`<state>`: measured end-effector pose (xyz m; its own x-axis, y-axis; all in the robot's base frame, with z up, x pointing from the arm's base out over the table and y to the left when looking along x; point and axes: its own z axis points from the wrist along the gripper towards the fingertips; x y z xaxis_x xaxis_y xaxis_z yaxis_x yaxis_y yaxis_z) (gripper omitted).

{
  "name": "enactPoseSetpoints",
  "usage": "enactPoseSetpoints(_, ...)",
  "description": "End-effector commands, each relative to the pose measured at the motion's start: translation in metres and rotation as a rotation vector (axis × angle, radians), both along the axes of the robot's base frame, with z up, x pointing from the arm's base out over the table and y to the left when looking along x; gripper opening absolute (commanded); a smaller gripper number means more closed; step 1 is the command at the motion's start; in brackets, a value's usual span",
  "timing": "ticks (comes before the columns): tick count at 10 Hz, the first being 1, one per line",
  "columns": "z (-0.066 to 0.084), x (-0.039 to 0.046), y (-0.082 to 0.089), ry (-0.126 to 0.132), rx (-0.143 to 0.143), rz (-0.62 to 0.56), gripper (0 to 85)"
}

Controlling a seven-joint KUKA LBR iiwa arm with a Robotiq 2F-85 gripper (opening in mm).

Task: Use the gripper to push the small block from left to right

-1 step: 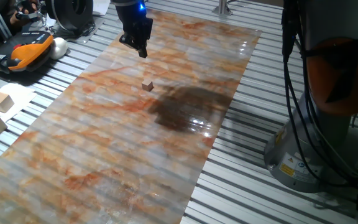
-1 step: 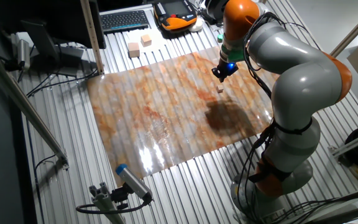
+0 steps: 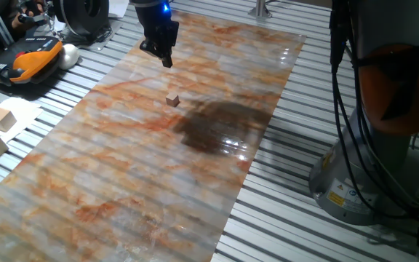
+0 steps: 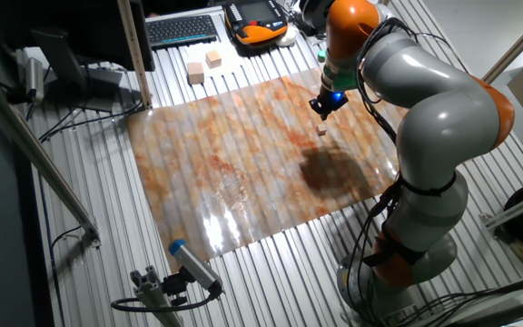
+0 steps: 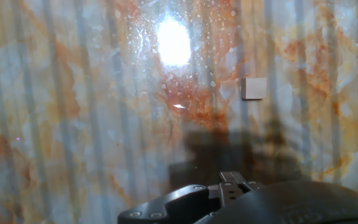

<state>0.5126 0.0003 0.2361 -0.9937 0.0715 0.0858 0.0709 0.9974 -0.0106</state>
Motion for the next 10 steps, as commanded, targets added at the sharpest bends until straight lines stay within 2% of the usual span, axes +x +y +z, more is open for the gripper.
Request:
enactPoseSetpoints(1,0.0000,0.0000,0.0001,0.000,0.000,-0.007,0.0)
enactPoseSetpoints(10,0.0002,-0.0002,0.0006,-0.002,-0.008,-0.002,0.0)
